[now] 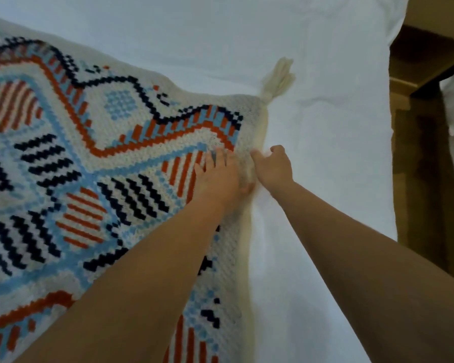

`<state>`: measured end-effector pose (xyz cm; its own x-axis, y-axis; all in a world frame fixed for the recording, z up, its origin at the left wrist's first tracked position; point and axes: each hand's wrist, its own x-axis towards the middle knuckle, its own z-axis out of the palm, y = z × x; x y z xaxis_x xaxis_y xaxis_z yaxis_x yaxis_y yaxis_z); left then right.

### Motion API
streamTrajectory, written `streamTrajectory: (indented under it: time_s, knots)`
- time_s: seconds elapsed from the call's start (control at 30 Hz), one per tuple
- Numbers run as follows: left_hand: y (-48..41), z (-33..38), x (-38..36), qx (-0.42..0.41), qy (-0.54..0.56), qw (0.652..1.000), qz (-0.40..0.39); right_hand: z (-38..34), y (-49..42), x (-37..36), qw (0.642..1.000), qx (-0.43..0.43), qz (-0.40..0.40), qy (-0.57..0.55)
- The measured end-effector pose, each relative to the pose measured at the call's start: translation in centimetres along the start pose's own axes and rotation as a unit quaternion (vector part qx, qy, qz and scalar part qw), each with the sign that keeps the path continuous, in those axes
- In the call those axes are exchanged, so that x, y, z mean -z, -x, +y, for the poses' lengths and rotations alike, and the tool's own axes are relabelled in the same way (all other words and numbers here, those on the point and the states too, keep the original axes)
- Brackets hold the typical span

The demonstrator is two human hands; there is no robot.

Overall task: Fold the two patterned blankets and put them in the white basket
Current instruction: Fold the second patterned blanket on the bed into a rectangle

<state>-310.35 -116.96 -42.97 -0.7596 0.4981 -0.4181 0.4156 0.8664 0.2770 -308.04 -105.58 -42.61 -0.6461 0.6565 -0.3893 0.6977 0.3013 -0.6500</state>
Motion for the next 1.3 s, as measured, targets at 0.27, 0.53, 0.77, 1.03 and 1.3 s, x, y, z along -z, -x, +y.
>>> streamTrajectory:
  time_s: [0.27, 0.53, 0.77, 1.03, 1.3]
  knots:
    - [-2.2, 1.4, -3.8, 0.036, -0.007, 0.997, 0.064, -3.1, -6.8, -2.8, 0.991, -0.051, -0.029, -0.119]
    - [-4.6, 8.5, -4.3, -0.083, 0.052, 0.992, 0.085, 2.2, -10.6, 5.1, 0.975, -0.019, 0.201, 0.088]
    - [-5.7, 8.4, -8.1, -0.109, -0.027, 0.990, 0.082, 6.1, -10.5, 4.0, 0.991, -0.004, 0.129, 0.039]
    - [-3.2, 7.1, -7.3, -0.137, -0.009, 0.990, 0.045, 9.4, -2.0, 3.3, 0.980, -0.054, 0.135, -0.135]
    - [10.4, 4.5, -11.9, -0.133, -0.105, 0.985, 0.019, 13.2, 12.7, -0.7, 0.997, -0.033, 0.064, -0.036]
